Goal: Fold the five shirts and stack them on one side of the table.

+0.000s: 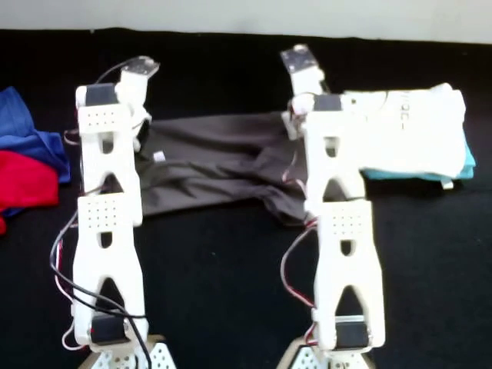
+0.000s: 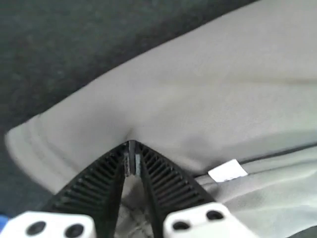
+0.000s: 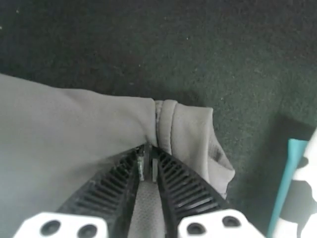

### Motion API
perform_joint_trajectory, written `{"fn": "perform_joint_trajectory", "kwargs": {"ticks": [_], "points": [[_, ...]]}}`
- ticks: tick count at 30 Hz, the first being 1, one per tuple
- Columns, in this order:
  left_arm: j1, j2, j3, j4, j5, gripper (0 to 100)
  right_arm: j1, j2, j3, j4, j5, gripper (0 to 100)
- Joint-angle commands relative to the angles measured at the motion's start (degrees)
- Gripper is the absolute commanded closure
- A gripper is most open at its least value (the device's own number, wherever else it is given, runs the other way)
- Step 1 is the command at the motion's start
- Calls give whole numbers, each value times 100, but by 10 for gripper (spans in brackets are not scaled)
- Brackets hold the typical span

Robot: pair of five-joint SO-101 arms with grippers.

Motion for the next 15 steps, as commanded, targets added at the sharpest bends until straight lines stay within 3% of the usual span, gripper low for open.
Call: {"fn": "perform_joint_trajectory", "kwargs": {"ticks": [1, 6, 15], "points": [[-66, -189, -347, 316, 62, 992, 31, 22, -1138, 637, -35, 972], [-48, -866, 892, 325, 62, 992, 31, 13, -2176, 1481, -35, 972], [251, -3108, 4760, 237, 343, 991, -31, -374, -2440, 2747, -44, 972]]}}
